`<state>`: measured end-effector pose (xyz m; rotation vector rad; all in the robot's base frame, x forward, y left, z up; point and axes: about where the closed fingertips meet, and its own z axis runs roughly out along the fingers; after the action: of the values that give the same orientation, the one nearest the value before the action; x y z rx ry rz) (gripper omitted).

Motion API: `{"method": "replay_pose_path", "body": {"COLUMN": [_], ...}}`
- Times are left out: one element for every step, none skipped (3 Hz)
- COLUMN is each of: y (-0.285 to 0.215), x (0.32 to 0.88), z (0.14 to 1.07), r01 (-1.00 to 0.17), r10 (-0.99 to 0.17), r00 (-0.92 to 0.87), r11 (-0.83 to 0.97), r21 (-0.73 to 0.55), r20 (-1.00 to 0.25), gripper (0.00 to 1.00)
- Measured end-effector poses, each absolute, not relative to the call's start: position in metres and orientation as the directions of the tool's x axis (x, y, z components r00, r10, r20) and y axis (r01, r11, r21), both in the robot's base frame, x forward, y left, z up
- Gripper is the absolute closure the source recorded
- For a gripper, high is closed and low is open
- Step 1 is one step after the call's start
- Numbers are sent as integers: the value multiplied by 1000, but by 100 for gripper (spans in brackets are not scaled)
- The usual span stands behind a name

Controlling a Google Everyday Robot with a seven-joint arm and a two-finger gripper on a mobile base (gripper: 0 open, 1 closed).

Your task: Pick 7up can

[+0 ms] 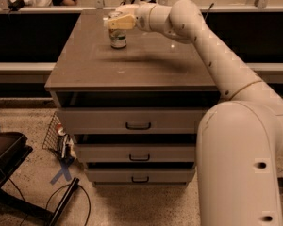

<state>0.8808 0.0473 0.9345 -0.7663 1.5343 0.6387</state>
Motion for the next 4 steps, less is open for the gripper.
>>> {"method": "replay_pose_path", "body": {"y": [67, 81, 85, 88], "x": [887, 891, 891, 890], "z": [919, 905, 904, 903], "r01": [-792, -798, -801, -803], "r10": [-93, -92, -92, -92], "r00": [-64, -77, -78, -79], "r11": [610, 603, 598, 596], "r21": [-6, 6, 8, 9], "r20": [-994, -993, -993, -993], "gripper": [0, 18, 49, 72]}}
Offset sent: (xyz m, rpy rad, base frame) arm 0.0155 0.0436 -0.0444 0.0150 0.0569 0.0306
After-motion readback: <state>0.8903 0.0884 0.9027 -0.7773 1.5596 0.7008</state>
